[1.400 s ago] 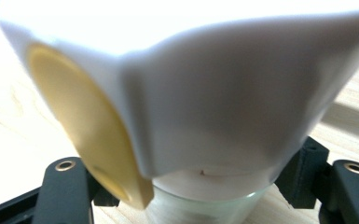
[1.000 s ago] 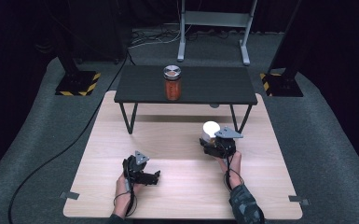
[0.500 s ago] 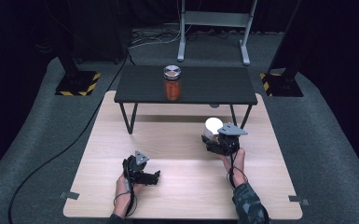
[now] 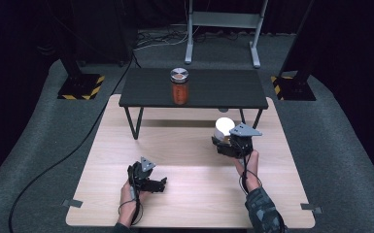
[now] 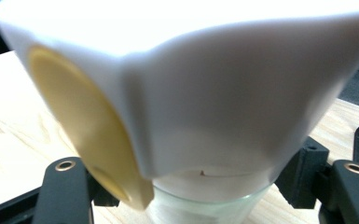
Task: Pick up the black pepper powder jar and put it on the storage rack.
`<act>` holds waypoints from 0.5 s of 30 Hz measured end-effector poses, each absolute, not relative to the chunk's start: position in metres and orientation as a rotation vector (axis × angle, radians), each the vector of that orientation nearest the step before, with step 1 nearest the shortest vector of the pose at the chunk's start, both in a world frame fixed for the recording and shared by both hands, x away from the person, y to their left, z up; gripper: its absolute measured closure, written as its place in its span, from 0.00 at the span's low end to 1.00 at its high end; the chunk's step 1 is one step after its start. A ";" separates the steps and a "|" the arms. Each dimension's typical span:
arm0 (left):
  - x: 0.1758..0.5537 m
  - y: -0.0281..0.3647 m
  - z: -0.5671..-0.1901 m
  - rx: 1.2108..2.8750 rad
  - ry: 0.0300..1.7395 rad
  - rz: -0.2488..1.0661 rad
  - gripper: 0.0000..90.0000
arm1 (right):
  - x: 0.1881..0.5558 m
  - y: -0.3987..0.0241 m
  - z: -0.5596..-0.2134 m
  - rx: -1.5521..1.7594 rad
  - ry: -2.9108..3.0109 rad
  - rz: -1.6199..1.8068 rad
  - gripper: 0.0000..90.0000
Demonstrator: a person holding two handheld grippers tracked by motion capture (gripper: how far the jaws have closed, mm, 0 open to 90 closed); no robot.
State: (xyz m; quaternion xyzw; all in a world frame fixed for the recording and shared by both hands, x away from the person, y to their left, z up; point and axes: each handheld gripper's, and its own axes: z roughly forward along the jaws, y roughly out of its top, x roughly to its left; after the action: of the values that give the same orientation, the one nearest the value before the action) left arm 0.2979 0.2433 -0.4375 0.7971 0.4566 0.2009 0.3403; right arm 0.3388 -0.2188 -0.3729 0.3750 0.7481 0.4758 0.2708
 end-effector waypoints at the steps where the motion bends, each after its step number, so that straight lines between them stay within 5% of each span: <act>1: 0.298 0.244 -0.437 2.074 1.190 0.519 0.00 | 0.339 -0.219 -0.371 1.011 2.016 1.282 0.33; 15: 0.299 0.244 -0.437 2.074 1.191 0.516 0.00 | 0.340 -0.223 -0.354 1.008 2.020 1.289 0.33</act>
State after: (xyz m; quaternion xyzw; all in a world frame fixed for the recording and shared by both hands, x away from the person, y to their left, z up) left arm 0.2987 0.2440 -0.4373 0.7970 0.4576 0.1984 0.3405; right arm 0.3402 -0.2233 -0.3538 0.3736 0.7487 0.4778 0.2676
